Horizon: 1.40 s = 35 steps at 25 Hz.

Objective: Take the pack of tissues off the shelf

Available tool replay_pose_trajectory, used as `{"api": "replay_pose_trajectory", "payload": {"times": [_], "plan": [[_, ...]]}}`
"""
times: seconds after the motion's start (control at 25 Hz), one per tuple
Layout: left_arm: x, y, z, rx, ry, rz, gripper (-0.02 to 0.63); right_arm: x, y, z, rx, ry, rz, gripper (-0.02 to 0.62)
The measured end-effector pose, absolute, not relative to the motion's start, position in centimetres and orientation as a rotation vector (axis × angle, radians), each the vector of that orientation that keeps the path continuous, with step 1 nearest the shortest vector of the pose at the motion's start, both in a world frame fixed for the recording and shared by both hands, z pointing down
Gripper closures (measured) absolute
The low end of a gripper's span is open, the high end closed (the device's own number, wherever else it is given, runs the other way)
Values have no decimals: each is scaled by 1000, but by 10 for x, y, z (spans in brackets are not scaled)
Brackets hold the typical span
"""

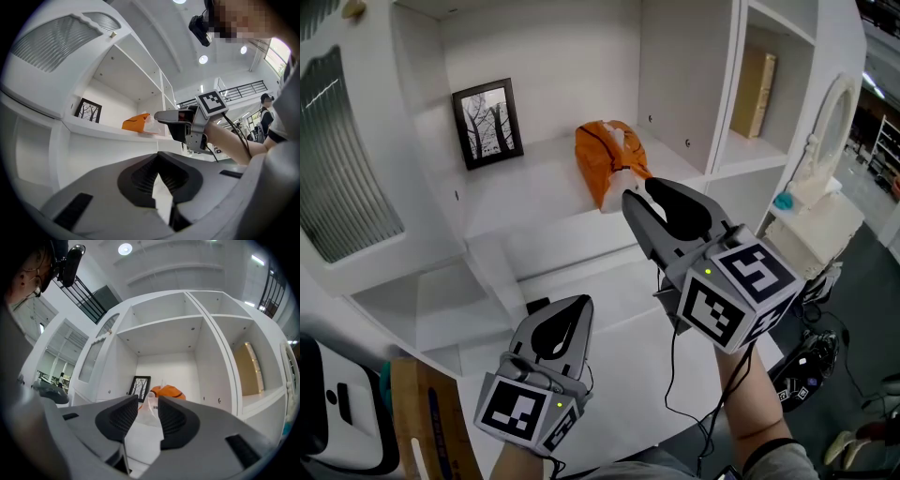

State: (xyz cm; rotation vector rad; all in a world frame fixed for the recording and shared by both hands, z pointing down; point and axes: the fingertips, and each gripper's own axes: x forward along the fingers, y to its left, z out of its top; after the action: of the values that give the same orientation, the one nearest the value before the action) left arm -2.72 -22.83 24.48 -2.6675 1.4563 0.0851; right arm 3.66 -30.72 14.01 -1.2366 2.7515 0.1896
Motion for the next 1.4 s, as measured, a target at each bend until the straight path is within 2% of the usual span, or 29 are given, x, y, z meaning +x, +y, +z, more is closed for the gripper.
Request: {"api": "replay_pose_trajectory", "payload": {"times": [0.84, 1.4], "plan": [[-40, -247, 244, -2662, 1490, 89, 578, 22, -331, 134, -1235, 2756, 203, 383], [-47, -248, 245, -2663, 1496, 90, 578, 13, -340, 141, -1284, 2755, 211, 376]]}}
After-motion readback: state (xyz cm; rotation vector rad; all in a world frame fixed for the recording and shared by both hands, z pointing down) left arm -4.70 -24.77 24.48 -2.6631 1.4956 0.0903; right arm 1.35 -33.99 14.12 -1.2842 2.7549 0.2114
